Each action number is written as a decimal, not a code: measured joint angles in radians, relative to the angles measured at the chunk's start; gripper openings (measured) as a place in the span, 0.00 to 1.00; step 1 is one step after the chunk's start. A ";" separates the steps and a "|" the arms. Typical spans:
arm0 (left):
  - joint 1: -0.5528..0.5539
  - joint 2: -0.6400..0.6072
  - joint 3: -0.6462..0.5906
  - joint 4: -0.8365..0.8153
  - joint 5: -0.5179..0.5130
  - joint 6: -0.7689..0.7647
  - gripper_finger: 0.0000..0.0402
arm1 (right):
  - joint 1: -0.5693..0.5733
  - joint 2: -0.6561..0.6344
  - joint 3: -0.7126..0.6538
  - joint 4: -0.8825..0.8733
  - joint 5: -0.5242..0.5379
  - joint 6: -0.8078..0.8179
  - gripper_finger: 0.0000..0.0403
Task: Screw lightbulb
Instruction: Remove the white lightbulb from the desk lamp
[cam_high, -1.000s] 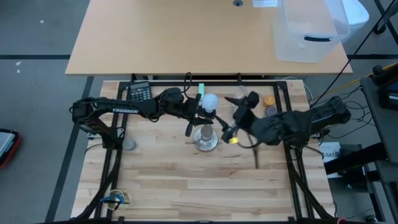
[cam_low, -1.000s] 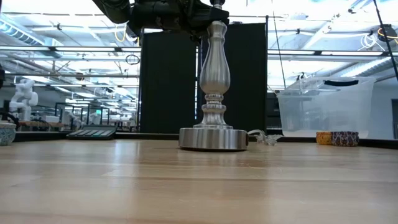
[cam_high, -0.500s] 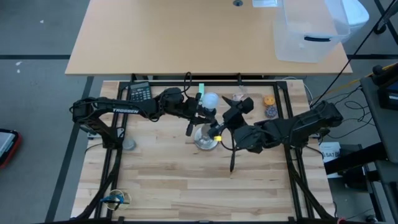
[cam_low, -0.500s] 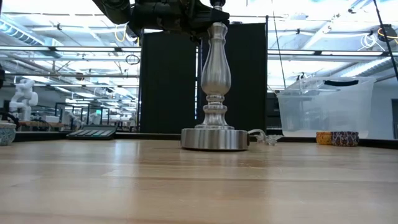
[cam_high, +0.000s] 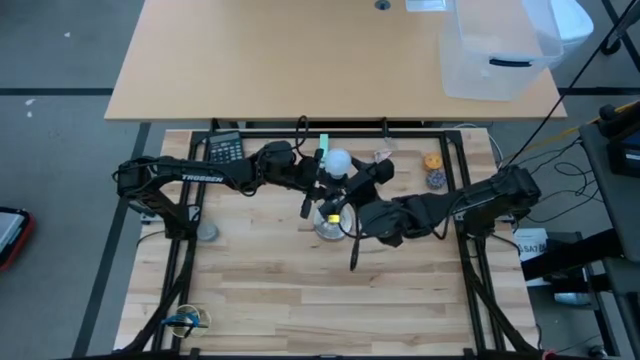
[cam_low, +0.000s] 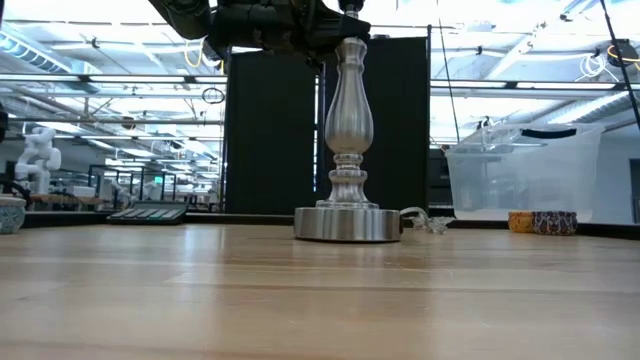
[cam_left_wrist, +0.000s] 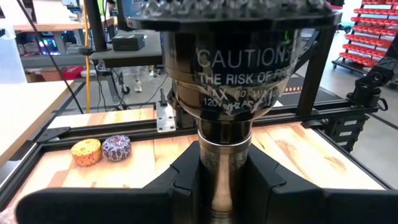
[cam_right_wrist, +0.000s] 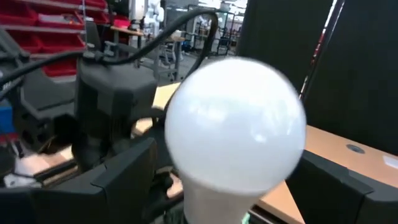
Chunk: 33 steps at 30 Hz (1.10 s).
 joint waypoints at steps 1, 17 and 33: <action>0.000 0.000 0.000 -0.001 0.000 0.000 0.18 | -0.003 0.003 0.000 0.024 0.001 -0.017 0.81; 0.000 0.000 0.000 0.001 -0.018 -0.002 0.18 | -0.009 0.008 0.000 0.135 0.027 -0.097 0.76; -0.006 0.000 0.000 -0.025 -0.001 0.022 0.18 | -0.003 -0.005 0.000 0.099 -0.041 -0.200 0.60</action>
